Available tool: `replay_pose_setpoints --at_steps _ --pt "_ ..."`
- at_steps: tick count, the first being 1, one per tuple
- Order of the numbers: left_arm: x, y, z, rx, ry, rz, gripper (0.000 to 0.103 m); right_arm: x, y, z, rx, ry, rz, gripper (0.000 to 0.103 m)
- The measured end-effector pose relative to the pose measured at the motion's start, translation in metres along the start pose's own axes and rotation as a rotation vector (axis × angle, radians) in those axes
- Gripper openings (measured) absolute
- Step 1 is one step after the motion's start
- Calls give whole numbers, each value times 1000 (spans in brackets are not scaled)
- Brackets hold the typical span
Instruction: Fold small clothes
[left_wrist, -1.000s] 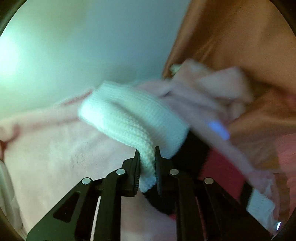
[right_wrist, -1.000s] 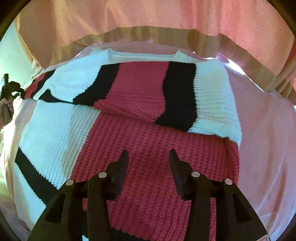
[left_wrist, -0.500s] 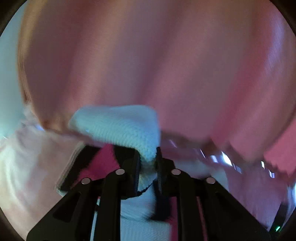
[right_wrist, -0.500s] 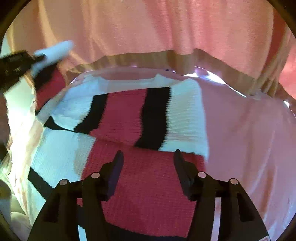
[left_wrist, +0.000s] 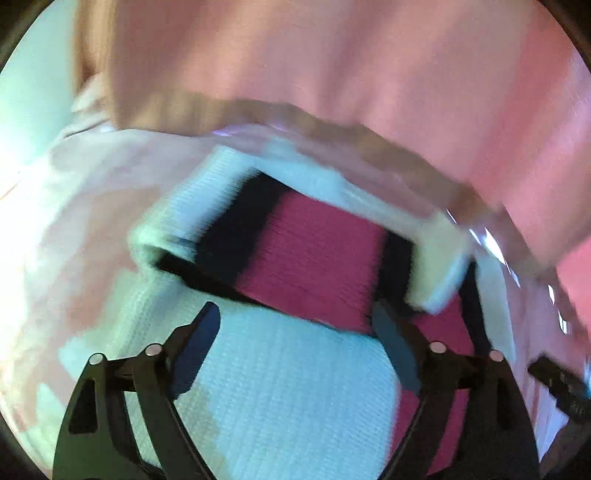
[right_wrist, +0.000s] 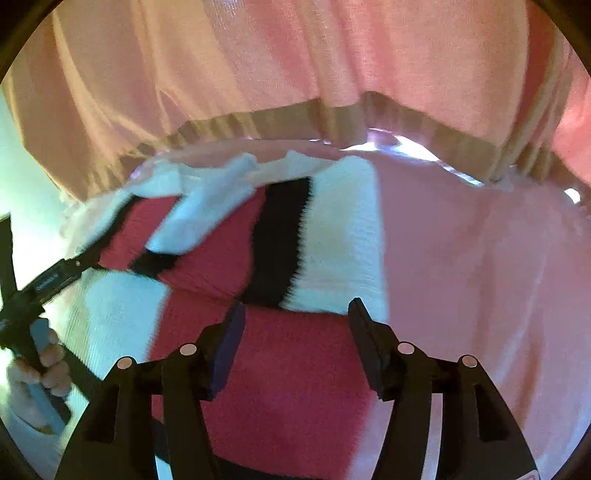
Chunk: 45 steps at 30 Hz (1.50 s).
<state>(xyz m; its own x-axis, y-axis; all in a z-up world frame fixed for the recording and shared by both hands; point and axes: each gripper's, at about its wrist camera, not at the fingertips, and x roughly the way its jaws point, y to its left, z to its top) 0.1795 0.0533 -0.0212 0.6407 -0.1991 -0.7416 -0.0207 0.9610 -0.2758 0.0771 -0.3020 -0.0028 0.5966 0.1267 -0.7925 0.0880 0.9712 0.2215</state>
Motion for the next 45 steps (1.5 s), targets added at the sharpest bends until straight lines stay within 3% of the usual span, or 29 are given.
replay_pose_setpoints --at_steps 3,6,12,14,15,16,18,19,22,25,27,28,30,32,34,37,41,42,44,45 --pt "14 33 19 -135 47 -34 83 15 16 20 59 9 86 58" --pt "34 61 31 -259 83 -61 83 40 36 48 86 23 114 64" --pt "45 73 36 -284 92 -77 80 100 68 95 161 83 94 64" --pt "48 75 36 -287 100 -82 65 117 74 102 165 100 48 63" --pt "52 75 36 -283 108 -82 60 124 75 103 166 112 39 45" --pt "55 77 37 -285 115 -71 53 129 77 103 164 122 41 9" --pt "58 81 37 -292 109 -56 43 127 76 103 176 111 54 7" --pt "57 82 38 -292 103 -52 39 113 75 104 176 64 76 7" --pt "55 85 39 -287 99 -54 35 43 67 106 152 -121 173 7" --pt "57 84 35 -272 120 -69 36 2 40 89 151 -185 183 7" --pt "58 77 32 -244 115 -45 36 22 25 70 112 -99 108 7" --pt "58 72 30 -217 105 -18 36 45 15 56 105 -15 74 7" --pt "58 65 27 -184 89 13 37 78 -2 33 144 93 79 8" --pt "58 61 27 -177 83 22 37 85 -14 21 188 80 126 15" --pt "55 66 26 -210 85 -2 38 82 -19 21 220 49 146 32" --pt "52 74 27 -268 89 -48 40 76 -25 31 257 31 178 46" --pt "45 85 28 -327 68 -83 40 81 -38 35 324 30 173 51" --pt "44 87 27 -340 60 -88 39 81 -44 33 344 30 188 47" --pt "45 89 26 -339 50 -69 30 83 -56 32 356 41 187 5" --pt "45 90 26 -333 45 -52 23 82 -56 33 351 40 182 7"
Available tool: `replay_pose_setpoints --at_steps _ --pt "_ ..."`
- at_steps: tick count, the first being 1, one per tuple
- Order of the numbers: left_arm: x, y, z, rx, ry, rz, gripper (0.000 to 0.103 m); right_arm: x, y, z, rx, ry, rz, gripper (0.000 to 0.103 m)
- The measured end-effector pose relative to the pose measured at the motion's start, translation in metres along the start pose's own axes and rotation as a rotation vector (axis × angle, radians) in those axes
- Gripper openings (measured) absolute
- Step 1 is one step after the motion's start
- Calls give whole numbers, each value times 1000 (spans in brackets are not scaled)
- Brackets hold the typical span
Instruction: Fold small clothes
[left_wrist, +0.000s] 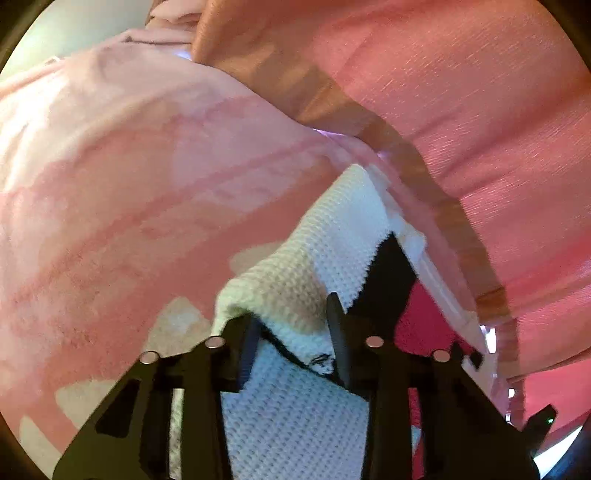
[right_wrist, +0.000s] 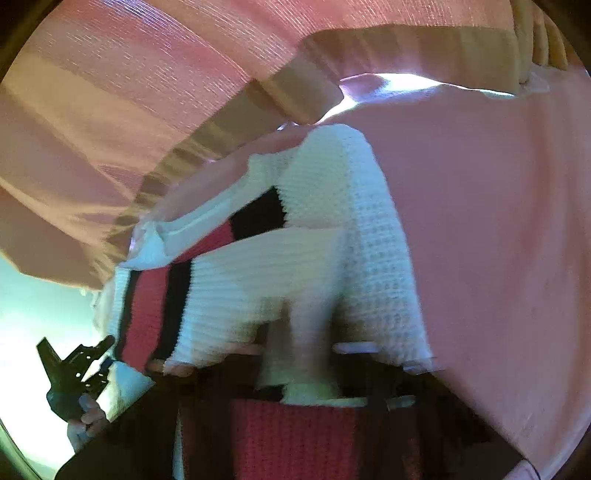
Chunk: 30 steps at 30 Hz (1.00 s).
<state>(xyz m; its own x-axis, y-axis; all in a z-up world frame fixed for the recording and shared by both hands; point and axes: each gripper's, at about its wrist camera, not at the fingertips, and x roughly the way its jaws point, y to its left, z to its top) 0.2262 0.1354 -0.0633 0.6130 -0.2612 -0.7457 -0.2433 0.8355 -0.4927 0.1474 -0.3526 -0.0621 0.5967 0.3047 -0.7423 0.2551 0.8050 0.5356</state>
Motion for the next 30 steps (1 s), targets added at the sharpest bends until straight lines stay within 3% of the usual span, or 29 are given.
replay_pose_setpoints --at_steps 2,6,8,11,12,16,19,22,24,28,30 --pt "-3 2 0 -10 -26 4 15 -20 15 6 -50 -89 27 6" --pt "-9 -3 1 32 -56 40 14 -69 63 19 -218 -248 109 6" --pt "-4 -1 0 25 -39 60 14 -56 60 17 -275 -225 17 6" --pt "0 -1 -2 33 -26 77 15 1 9 10 -165 -47 -97 6" --pt "0 -4 -2 44 -23 81 15 6 0 7 -147 -32 -97 5" --pt "0 -8 -3 66 -20 100 16 -3 17 13 -211 -91 -103 5" --pt "1 -8 -3 72 -22 101 17 10 5 6 -200 -39 -140 6" --pt "1 -10 -4 93 -28 119 17 1 -2 10 -150 -25 -89 8" --pt "2 -12 -4 107 -29 129 17 -13 -3 11 -130 -57 -105 11" --pt "3 -13 -5 123 -28 140 17 -67 1 6 -82 -206 -218 18" --pt "3 -13 -5 122 -23 140 18 -81 29 4 -155 -226 -172 18"
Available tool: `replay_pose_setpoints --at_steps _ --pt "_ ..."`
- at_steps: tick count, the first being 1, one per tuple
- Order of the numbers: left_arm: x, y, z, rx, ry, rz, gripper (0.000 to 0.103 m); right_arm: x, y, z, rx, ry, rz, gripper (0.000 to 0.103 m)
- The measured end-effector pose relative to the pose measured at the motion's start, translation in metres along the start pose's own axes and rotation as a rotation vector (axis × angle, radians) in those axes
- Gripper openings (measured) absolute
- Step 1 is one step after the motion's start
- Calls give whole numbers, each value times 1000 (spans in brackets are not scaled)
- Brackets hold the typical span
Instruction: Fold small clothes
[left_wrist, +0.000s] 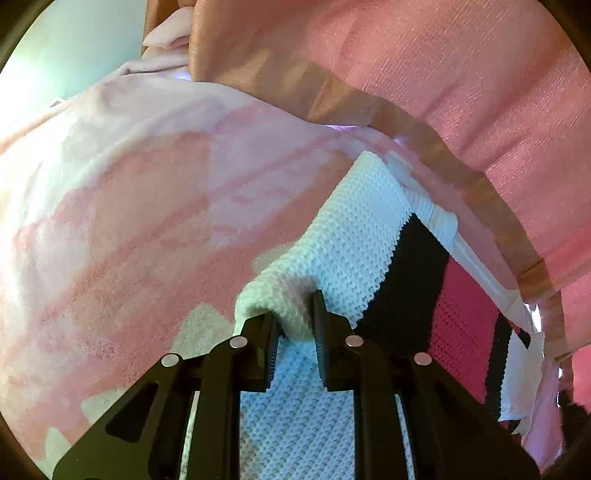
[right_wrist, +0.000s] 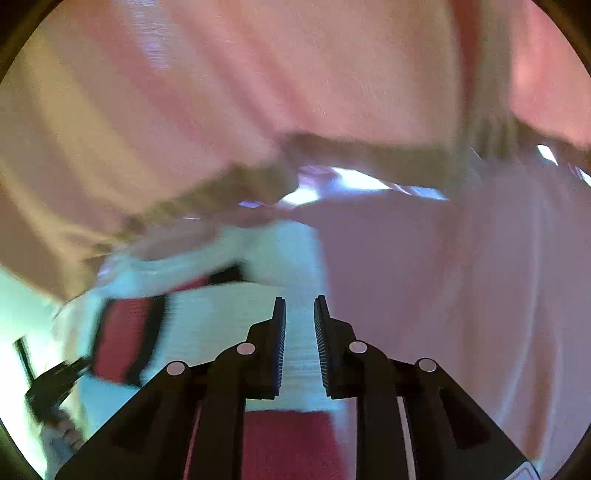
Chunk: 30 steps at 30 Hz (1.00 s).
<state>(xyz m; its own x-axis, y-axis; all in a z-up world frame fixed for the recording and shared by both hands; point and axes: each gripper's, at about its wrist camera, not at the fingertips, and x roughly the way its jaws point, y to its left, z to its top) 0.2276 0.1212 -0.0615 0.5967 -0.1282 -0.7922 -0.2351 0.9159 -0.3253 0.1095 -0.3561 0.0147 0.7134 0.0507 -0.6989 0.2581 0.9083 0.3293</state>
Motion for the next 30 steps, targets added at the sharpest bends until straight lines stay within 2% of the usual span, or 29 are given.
replay_pose_setpoints --at_steps 2,3,4,7,9,11,14,17,18,19,20,21,23,30 --pt "1 0 0 -2 5 -3 18 -7 42 3 -88 3 74 22" --pt "1 0 -1 0 7 -5 18 -3 66 4 -124 18 107 29" --pt "1 2 -1 -4 11 -14 18 8 100 4 -173 45 153 34" --pt "1 8 1 -22 25 -40 18 46 184 2 -312 120 225 35" --pt "2 10 2 -26 34 -51 18 82 238 -2 -378 169 246 35" --pt "2 11 2 -23 41 -56 18 113 273 -6 -410 224 261 37" --pt "3 11 2 -14 47 -51 18 151 316 -14 -464 246 227 40" --pt "2 8 2 -3 50 -40 18 181 337 -17 -490 252 192 40" --pt "3 8 2 -5 52 -38 18 188 342 -19 -497 257 181 37" --pt "3 8 2 -8 55 -37 18 200 346 -21 -506 279 172 31" --pt "3 8 3 -9 58 -36 18 211 350 -23 -513 300 169 12" --pt "4 8 4 -8 61 -34 18 221 353 -25 -524 313 162 8" --pt "6 6 6 -4 67 -32 18 227 358 -25 -544 275 152 6" --pt "9 0 7 30 66 -17 18 242 372 -20 -584 237 112 4"
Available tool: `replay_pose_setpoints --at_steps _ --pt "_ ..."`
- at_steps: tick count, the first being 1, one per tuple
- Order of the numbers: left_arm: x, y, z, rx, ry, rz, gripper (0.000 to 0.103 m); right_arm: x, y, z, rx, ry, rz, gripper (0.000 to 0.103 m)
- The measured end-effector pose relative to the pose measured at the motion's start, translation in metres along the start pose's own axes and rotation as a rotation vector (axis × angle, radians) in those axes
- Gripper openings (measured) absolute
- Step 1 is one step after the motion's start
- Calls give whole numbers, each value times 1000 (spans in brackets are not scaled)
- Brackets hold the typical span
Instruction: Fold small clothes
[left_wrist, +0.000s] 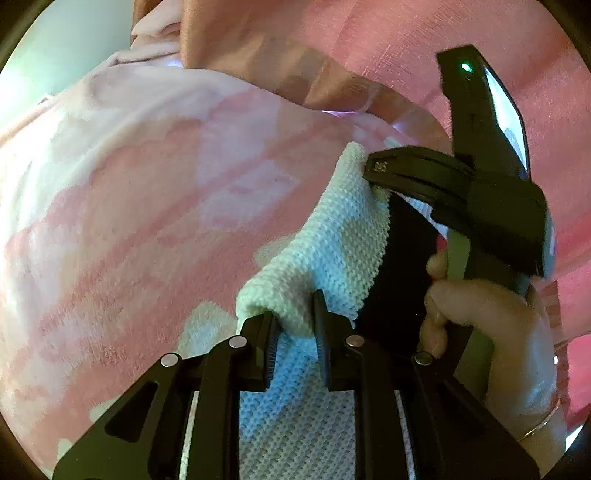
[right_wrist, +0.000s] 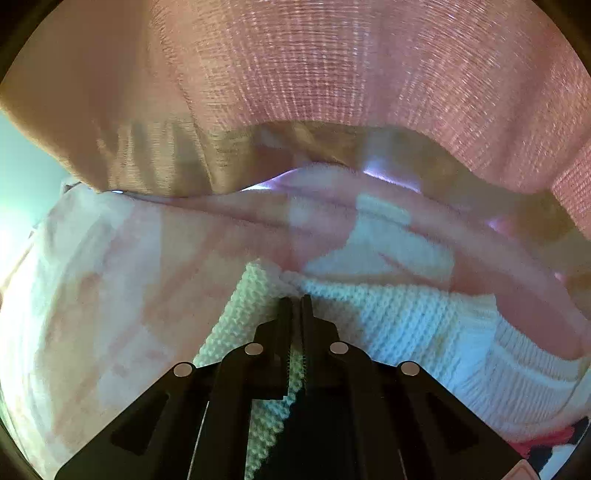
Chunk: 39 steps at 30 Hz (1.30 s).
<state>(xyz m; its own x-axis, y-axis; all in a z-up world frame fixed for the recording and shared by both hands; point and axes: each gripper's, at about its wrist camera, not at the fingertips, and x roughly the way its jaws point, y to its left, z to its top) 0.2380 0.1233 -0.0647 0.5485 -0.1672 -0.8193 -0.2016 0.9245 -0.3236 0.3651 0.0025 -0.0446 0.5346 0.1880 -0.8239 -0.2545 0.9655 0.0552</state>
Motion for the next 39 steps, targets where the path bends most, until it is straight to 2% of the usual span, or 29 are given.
replay_pose_setpoints --at_steps 3,6,9,12,15,18,20,21,23,25,26,27,28,31,34,36,38,39 --pt "1 -6 -3 19 -7 18 18 -12 -2 1 11 -9 19 5" --pt "1 -9 -4 17 -3 19 18 -29 -9 -2 57 -40 96 11" --pt "2 -11 -4 17 -2 17 18 -13 -8 -2 42 22 58 9" --pt "3 -13 -5 28 -6 25 18 -1 -10 2 55 8 31 4" --pt "3 -16 -5 32 -4 29 18 -1 -21 8 130 16 59 4" --pt "3 -21 -6 50 -3 33 18 -34 -39 2 182 -46 53 6" --pt "3 -25 -7 59 -5 38 19 -82 -60 -20 208 -96 72 6" --pt "3 -27 -8 64 -5 39 19 -96 -67 -29 213 -107 63 10" --pt "2 -28 -9 72 -5 36 22 -146 -91 -70 199 -128 11 13" --pt "-4 -30 -15 106 -9 33 26 -190 -114 -120 203 -141 -65 27" --pt "-8 -34 -19 135 -13 34 29 -209 -125 -144 217 -139 -93 30" --pt "-11 -35 -24 155 -16 36 32 -229 -138 -170 242 -135 -117 33" --pt "-16 -37 -30 183 -16 40 38 -253 -155 -207 286 -126 -152 36" --pt "-31 -37 -45 235 15 13 45 -294 -185 -297 396 -85 -237 44" --pt "-53 -35 -61 275 14 -31 55 -323 -198 -374 521 -36 -224 46" --pt "-68 -30 -76 315 -23 -22 63 -326 -191 -401 555 -19 -216 48" --pt "-87 -18 -101 349 -69 -5 78 -326 -181 -431 563 7 -195 53" --pt "-95 -11 -114 352 -76 3 81 -326 -175 -441 565 18 -183 53"
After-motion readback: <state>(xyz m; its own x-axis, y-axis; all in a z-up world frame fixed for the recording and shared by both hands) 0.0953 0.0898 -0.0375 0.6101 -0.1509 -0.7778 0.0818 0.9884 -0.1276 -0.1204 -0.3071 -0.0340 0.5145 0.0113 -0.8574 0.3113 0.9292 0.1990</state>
